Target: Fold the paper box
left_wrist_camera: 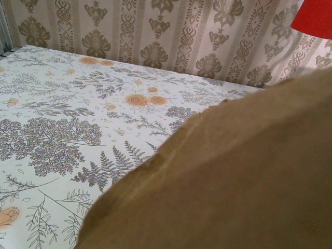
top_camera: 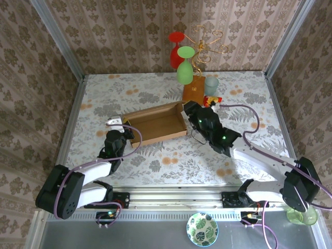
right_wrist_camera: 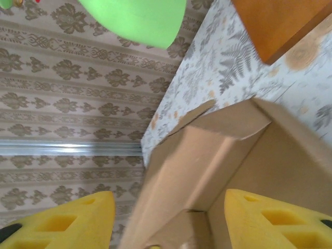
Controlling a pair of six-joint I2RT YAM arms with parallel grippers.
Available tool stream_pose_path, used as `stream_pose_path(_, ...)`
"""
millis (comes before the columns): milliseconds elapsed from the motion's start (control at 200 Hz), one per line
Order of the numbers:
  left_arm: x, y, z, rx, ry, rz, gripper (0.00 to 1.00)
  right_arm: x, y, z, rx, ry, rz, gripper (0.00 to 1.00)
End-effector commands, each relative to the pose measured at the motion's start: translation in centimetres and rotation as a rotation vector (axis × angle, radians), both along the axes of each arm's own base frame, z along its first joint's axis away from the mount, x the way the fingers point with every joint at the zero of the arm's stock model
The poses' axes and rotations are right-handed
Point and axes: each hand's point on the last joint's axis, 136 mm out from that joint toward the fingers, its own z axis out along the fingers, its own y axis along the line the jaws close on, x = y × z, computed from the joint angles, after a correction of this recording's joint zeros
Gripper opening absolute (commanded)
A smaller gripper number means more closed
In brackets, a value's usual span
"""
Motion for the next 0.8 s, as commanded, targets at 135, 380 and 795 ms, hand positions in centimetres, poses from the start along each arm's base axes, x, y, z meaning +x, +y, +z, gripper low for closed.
stream_pose_path(135, -1.2, -0.2, -4.6, 0.076, 0.171, -0.035, 0.00, 3.1, 6.0, -1.1, 0.227, 0.140, -0.078, 0.59)
stream_pose_path(380, -1.1, -0.4, -4.7, 0.076, 0.172, -0.038, 0.00, 4.8, 8.1, -2.6, 0.225, 0.194, -0.094, 0.48)
stream_pose_path(795, -1.0, -0.8, -4.4, 0.086, 0.167, -0.063, 0.00, 6.0, 7.1, -5.6, 0.218, 0.234, -0.138, 0.18)
